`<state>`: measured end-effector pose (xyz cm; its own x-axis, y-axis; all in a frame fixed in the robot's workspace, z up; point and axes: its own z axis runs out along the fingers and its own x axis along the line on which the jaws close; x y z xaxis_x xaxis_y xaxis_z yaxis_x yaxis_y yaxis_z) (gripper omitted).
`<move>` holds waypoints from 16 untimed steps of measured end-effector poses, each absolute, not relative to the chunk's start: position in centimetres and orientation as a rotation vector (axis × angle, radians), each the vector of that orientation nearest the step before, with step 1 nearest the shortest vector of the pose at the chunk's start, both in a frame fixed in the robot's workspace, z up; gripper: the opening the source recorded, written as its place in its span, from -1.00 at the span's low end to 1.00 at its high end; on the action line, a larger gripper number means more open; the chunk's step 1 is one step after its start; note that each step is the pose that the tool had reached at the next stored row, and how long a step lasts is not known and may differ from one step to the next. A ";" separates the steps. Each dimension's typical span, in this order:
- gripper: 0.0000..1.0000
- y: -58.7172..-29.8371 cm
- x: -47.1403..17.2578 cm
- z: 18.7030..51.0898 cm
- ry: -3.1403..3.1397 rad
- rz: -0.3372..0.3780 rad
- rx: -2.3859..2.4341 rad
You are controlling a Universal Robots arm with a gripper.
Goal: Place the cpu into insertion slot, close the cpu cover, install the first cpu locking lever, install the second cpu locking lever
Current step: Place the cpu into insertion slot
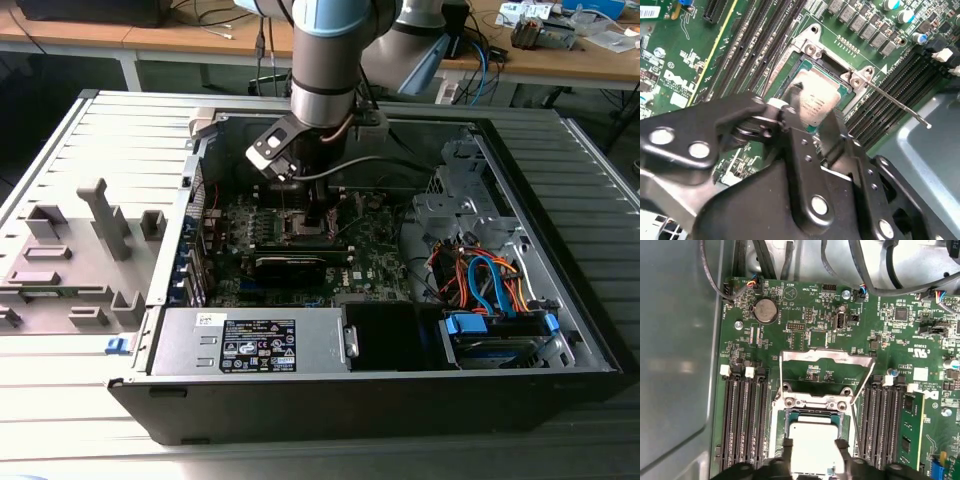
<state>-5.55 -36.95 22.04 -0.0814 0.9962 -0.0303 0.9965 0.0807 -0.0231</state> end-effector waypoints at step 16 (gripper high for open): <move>-0.79 -37.0 -4.9 20.7 2.315 -0.080 2.132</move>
<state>-4.88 -37.02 20.65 -0.0826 0.9961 -0.0297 0.9958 0.0813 -0.0420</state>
